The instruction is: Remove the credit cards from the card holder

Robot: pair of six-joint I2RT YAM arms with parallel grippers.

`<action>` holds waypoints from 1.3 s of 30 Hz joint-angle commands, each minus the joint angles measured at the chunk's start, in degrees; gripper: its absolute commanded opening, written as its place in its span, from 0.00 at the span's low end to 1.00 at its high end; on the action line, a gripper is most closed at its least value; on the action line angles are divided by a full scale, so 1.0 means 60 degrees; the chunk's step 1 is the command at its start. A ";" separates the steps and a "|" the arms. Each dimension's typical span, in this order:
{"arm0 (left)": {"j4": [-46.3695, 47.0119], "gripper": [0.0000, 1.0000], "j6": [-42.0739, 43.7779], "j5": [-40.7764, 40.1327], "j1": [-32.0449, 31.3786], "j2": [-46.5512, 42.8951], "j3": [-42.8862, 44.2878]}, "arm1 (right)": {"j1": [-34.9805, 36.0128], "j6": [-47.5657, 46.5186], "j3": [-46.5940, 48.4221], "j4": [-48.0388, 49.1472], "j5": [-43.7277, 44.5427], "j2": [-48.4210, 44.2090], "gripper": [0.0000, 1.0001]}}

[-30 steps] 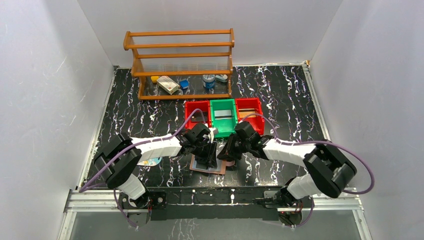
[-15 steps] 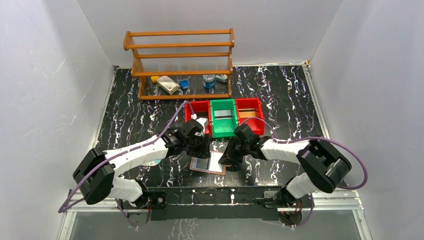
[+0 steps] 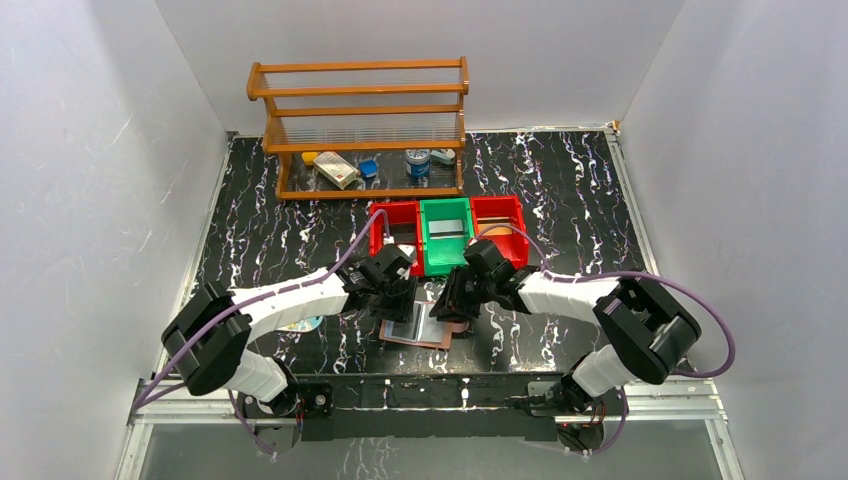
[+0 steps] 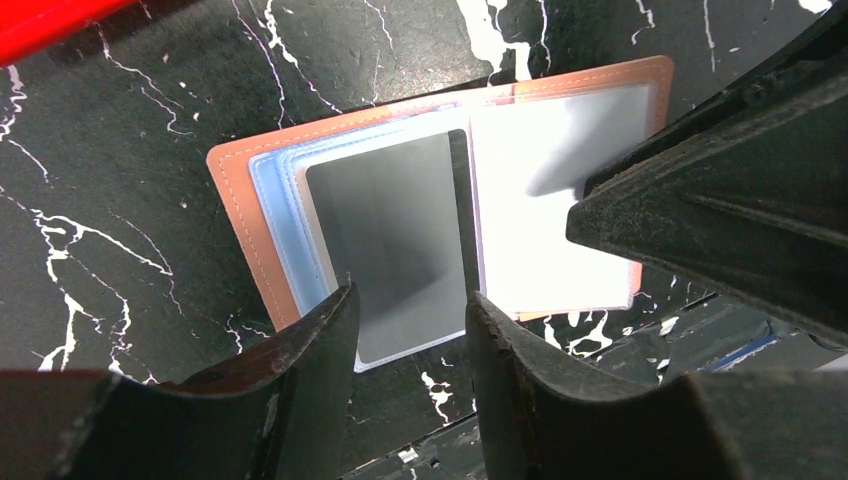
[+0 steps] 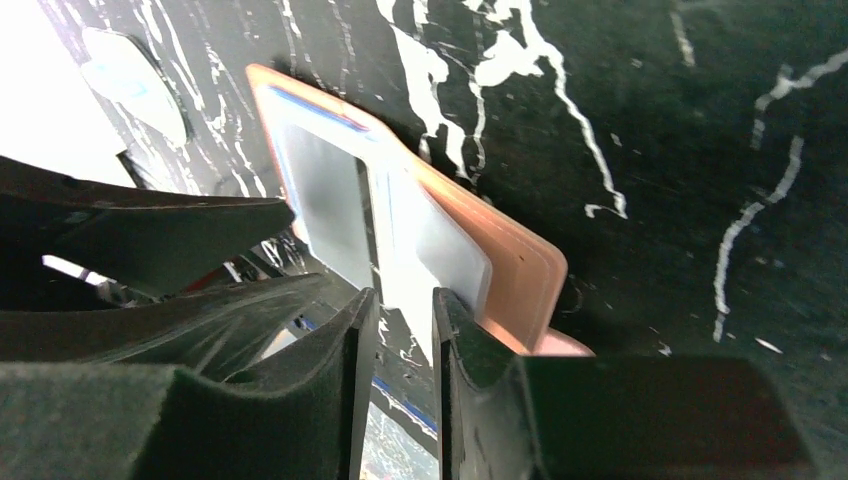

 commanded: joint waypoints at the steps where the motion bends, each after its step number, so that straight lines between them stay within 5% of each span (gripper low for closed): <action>1: -0.0078 0.41 0.0049 0.0239 -0.0050 0.0146 -0.0144 | 0.0100 -0.0083 0.0608 0.0694 -0.0483 0.0296 0.35; 18: 0.0201 0.37 -0.0200 0.0645 -0.0049 0.0064 -0.0525 | 0.0589 0.0211 0.0785 0.1240 -0.0374 0.1502 0.33; 31: 0.0173 0.35 -0.0383 0.0405 -0.0040 -0.0205 -0.0583 | 0.0722 -0.0173 0.1189 0.0016 0.0711 0.1653 0.15; 39: -0.0076 0.46 -0.0400 -0.0814 -0.0046 -0.0939 -0.0426 | 0.0726 -0.0259 0.1102 0.0173 0.0584 0.1646 0.09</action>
